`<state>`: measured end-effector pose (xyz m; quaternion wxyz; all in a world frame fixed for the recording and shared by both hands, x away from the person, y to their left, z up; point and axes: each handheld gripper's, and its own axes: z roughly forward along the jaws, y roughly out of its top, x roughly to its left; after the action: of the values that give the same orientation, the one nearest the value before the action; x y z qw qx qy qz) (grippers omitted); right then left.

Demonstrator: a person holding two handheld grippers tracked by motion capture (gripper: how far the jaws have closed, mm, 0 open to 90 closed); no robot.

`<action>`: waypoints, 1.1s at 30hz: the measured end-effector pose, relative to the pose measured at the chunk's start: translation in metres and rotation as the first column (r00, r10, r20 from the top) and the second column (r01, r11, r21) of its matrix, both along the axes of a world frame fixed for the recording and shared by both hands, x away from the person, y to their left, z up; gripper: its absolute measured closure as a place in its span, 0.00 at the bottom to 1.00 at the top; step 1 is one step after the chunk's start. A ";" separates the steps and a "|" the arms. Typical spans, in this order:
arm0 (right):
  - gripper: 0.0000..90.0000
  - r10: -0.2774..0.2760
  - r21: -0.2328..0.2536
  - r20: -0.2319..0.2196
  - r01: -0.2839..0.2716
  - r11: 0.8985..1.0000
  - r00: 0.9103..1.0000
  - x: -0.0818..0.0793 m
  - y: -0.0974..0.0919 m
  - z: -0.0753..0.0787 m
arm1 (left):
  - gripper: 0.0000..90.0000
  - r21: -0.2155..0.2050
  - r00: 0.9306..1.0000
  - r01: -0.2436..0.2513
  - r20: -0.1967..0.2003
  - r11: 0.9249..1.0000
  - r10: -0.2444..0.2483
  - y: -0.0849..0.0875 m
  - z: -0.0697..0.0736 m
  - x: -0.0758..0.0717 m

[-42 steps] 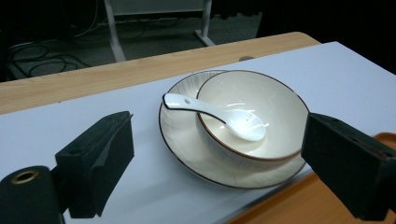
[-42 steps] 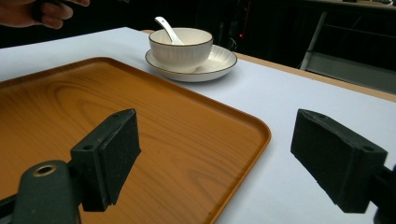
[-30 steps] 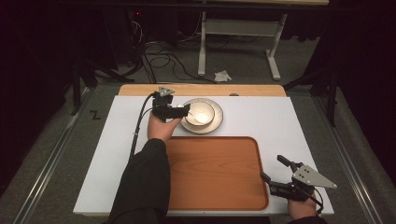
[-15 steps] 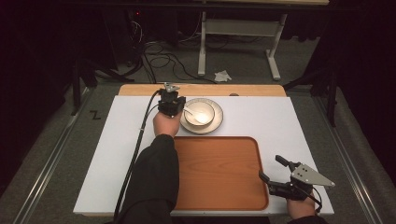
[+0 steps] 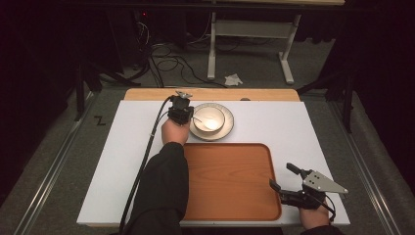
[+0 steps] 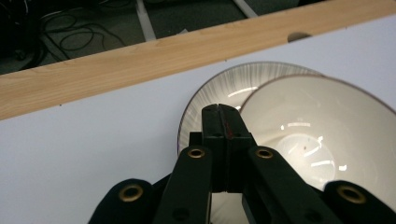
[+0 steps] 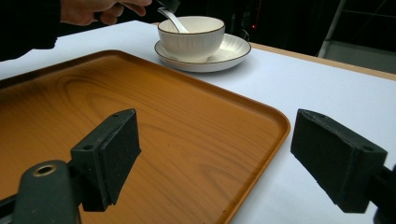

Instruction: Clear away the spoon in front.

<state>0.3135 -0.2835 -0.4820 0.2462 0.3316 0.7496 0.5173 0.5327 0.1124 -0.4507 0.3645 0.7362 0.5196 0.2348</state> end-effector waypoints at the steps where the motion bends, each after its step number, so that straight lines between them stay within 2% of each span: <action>1: 0.18 0.001 0.001 -0.001 -0.001 1.000 1.000 0.000 0.000 0.000 | 1.00 0.004 1.000 0.008 -0.003 1.000 -0.008 -0.001 -0.001 -0.003; 3: 0.18 0.001 -0.007 -0.001 -0.001 1.000 1.000 0.002 0.001 0.000 | 1.00 0.015 1.000 0.019 -0.005 1.000 -0.019 -0.003 -0.003 -0.010; 4: 0.18 0.001 -0.007 -0.001 -0.001 1.000 1.000 0.002 0.001 0.000 | 1.00 0.015 1.000 0.019 -0.005 1.000 -0.019 -0.003 -0.003 -0.010; 5: 0.18 0.001 -0.006 -0.003 -0.001 1.000 1.000 0.002 0.001 0.000 | 1.00 0.011 1.000 0.023 -0.010 1.000 -0.023 -0.002 -0.004 -0.017; 8: 0.18 0.001 -0.005 -0.001 -0.001 1.000 1.000 0.002 0.001 0.000 | 1.00 0.005 0.999 0.038 -0.022 0.999 -0.038 -0.001 -0.004 -0.027; 10: 0.18 0.004 -0.001 0.002 -0.004 1.000 1.000 0.001 0.001 0.001 | 1.00 -0.008 0.998 0.048 -0.031 0.999 -0.049 -0.001 -0.005 -0.034; 16: 0.18 0.008 -0.002 0.002 -0.008 1.000 1.000 0.001 0.001 0.001 | 1.00 -0.040 0.997 0.070 -0.020 0.997 -0.071 -0.002 -0.005 -0.051; 23: 0.18 0.012 -0.009 0.002 -0.012 1.000 1.000 0.002 0.004 0.001 | 1.00 -0.089 0.996 0.087 -0.007 0.992 -0.088 -0.003 -0.002 -0.063; 33: 0.18 0.014 -0.006 -0.007 -0.014 1.000 1.000 0.003 0.003 -0.001 | 1.00 -0.112 0.997 0.072 0.026 0.991 -0.069 0.006 0.007 -0.072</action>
<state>0.3162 -0.2810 -0.4825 0.2406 0.3273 0.7544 0.5156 0.4603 0.1187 -0.4441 0.4191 0.7299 0.5015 0.2002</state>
